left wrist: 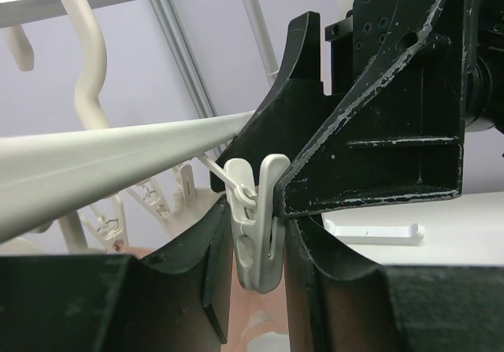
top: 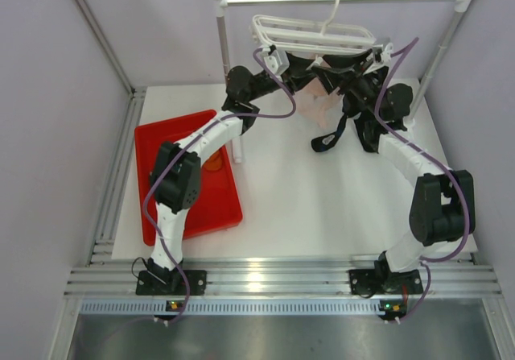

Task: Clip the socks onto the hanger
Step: Open the clamp at the hanger.

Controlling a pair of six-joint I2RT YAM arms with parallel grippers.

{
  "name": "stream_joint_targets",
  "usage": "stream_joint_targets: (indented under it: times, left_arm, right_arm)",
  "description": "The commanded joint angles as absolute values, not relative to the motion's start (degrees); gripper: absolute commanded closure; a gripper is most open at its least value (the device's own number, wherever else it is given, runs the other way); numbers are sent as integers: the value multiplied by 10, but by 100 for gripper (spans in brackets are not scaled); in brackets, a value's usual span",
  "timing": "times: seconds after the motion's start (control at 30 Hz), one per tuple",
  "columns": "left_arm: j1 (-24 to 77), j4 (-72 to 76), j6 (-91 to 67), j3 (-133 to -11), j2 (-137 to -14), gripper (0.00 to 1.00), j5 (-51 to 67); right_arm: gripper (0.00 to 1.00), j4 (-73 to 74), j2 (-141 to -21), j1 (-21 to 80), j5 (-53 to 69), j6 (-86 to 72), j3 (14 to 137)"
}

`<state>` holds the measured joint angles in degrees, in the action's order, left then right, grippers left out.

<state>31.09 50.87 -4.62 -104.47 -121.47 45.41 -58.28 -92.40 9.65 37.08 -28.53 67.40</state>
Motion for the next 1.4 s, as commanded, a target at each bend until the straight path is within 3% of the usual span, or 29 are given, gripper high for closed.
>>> stream_joint_targets:
  times: [0.0,0.27,0.47,0.6,0.63,0.77,1.1,1.37]
  left_arm:
    - [323,526,-58,-1042,-1215,100,515]
    - [324,506,-56,-1055,-1220,100,526]
    - [324,481,-49,-1063,-1225,98,531]
    - [324,470,-50,-1065,-1224,95,530]
    - [324,470,-50,-1064,-1224,94,527]
    - [323,469,-57,-1058,-1217,75,518]
    - [309,410,-41,-934,-1112,43,476]
    - [292,319,-39,-765,-959,35,429]
  right_arm:
    - [42,-596,-917,106,363,-274,690]
    - [44,-610,-916,117,372,-262,695]
    - [53,-616,-921,121,374,-251,700]
    - [71,-618,-920,123,378,-248,700]
    - [82,-617,-920,123,379,-248,700]
    - [99,-607,-922,121,378,-251,704]
    - [100,-552,-928,110,368,-314,744]
    - [100,-478,-921,108,341,-349,758]
